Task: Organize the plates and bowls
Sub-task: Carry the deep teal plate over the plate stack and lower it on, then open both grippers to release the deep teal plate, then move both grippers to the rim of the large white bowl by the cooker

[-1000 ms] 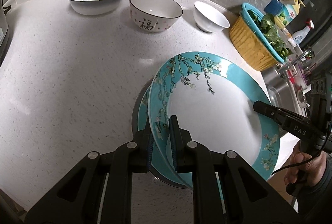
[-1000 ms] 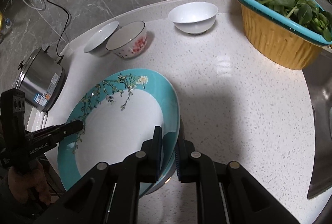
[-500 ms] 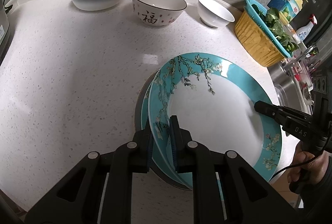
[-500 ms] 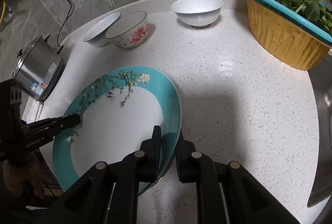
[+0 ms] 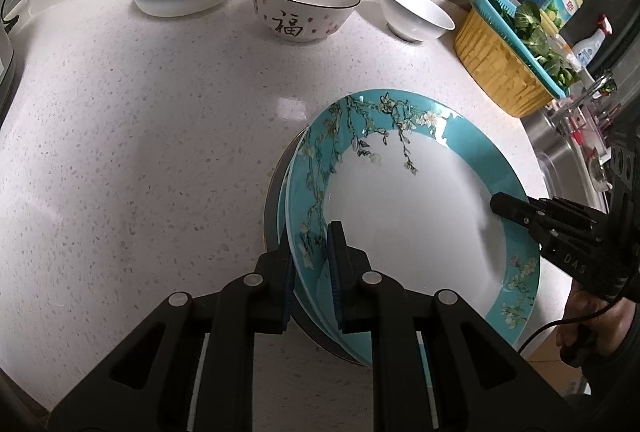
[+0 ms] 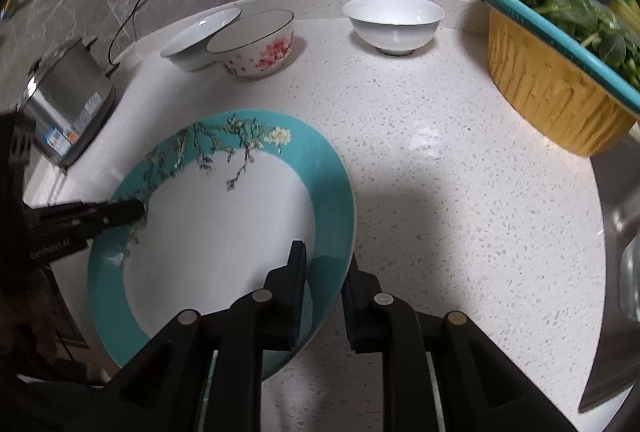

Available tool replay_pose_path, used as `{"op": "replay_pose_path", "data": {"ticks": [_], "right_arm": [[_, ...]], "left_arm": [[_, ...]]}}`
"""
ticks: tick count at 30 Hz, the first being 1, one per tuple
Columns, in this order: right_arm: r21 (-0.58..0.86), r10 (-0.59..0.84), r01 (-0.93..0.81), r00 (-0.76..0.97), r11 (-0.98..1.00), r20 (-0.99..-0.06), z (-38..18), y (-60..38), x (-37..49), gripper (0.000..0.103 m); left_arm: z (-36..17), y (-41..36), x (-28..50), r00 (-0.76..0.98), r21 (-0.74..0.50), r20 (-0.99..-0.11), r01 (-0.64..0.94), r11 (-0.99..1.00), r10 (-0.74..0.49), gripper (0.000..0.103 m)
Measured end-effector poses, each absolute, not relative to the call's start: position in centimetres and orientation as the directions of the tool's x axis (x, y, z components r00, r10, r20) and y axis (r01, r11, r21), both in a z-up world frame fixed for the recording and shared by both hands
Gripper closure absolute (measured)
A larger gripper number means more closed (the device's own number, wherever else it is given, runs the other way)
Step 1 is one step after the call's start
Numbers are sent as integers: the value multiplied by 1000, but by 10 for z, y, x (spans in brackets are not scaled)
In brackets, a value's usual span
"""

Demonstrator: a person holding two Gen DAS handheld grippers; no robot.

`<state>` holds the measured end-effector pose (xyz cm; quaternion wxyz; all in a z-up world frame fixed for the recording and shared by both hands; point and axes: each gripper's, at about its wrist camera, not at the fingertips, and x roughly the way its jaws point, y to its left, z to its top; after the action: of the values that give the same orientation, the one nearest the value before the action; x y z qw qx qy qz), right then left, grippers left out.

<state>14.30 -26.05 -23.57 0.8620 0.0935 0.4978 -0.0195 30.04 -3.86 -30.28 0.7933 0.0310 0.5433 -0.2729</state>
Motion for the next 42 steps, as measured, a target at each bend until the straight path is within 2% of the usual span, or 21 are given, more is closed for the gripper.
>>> {"op": "replay_pose_path", "data": {"ticks": [12,14,16,17,18,19,21,25,27,28,33,39,42], "right_arm": [[80,17,106,500,991,-866,-243,-254,139,77],[68,9,100,500,993,-866,-243,-252,140,74],[43,-5,84,500,996,-866,-242,-248,141,71],[26,-16,77,504,997,-863,-241,-246,141,70],[20,-19,72,505,997,-863,-241,-245,142,68],[16,-20,66,507,998,-862,-241,-244,142,66],[16,-19,63,513,998,-858,-240,-243,142,63],[20,-14,57,531,998,-848,-235,-245,142,37],[16,-18,58,546,998,-838,-229,-248,140,28],[14,-21,58,557,998,-830,-223,-250,139,18],[105,52,49,617,993,-786,-185,-272,142,1],[237,207,-44,659,970,-723,-127,-284,177,0],[325,289,-61,631,944,-720,-110,-276,201,0]], "left_arm": [[-306,-40,301,256,-248,-882,460,852,-395,87],[-305,-40,301,257,-249,-882,458,853,-396,86],[-303,-40,299,260,-259,-875,462,848,-409,76],[-302,-40,298,269,-254,-873,463,849,-407,56],[-299,-39,297,282,-250,-869,460,852,-407,31],[-296,-37,297,291,-256,-862,458,851,-416,25],[-292,-35,298,303,-258,-856,453,853,-420,25],[-287,-29,300,302,-272,-856,427,863,-419,22],[-279,-23,298,324,-267,-849,418,868,-418,5],[-273,-20,297,340,-261,-843,418,870,-417,1],[-240,-1,306,413,-214,-831,383,899,-373,0],[-194,28,328,480,-219,-807,298,929,-344,0],[-172,42,343,496,-240,-794,276,930,-352,0]]}}
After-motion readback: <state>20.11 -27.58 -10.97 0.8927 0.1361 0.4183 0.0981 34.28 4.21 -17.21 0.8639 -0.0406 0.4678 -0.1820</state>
